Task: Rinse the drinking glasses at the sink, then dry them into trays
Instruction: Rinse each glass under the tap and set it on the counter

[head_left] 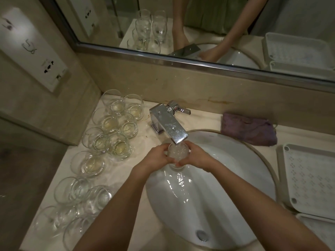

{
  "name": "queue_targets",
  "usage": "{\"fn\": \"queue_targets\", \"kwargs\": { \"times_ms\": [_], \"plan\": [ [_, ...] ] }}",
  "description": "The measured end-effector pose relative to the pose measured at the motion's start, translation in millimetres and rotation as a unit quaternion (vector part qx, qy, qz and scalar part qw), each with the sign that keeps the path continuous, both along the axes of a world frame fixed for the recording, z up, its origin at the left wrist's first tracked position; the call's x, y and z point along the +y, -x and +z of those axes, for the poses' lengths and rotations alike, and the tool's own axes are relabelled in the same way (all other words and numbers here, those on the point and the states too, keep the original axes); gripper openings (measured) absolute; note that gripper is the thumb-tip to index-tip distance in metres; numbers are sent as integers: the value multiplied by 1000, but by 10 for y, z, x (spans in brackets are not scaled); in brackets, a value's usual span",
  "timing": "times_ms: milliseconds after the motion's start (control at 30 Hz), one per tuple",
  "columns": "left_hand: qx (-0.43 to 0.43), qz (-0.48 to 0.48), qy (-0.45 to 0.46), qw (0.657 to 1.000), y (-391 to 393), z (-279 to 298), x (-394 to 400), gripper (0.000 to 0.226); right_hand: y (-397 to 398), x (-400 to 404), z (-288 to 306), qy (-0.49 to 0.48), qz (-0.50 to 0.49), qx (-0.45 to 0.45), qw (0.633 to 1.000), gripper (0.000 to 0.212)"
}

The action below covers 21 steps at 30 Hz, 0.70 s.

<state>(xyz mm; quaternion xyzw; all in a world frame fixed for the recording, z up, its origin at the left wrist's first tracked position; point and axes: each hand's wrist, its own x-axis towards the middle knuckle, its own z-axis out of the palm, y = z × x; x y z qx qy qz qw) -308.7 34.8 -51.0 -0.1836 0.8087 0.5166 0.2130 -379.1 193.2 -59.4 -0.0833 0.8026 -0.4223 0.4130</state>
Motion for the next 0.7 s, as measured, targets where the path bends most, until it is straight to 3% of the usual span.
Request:
{"fn": "queue_targets", "kwargs": {
  "times_ms": [133, 267, 367, 500, 600, 700],
  "plan": [
    [19, 24, -56, 998, -15, -40, 53, 68, -307, 33, -121, 36, -73, 102, 991, 78],
    [8, 126, -165, 978, -157, -115, 86, 58, -204, -74, -19, -53, 83, 186, 978, 83],
    [27, 137, -167, 976, -178, -85, 174, 46, 5, -64, 73, -92, 151, 148, 973, 87],
    [69, 91, -55, 992, -113, -31, 229, 54, 26, 97, -6, -29, 63, 70, 995, 86],
    [75, 98, -98, 988, -121, -31, 205, 64, -205, 100, -73, 26, -25, 113, 993, 87],
    [65, 126, -141, 980, -132, -70, 161, 70, -305, 10, -127, 51, -46, 143, 987, 90]
  ]
}}
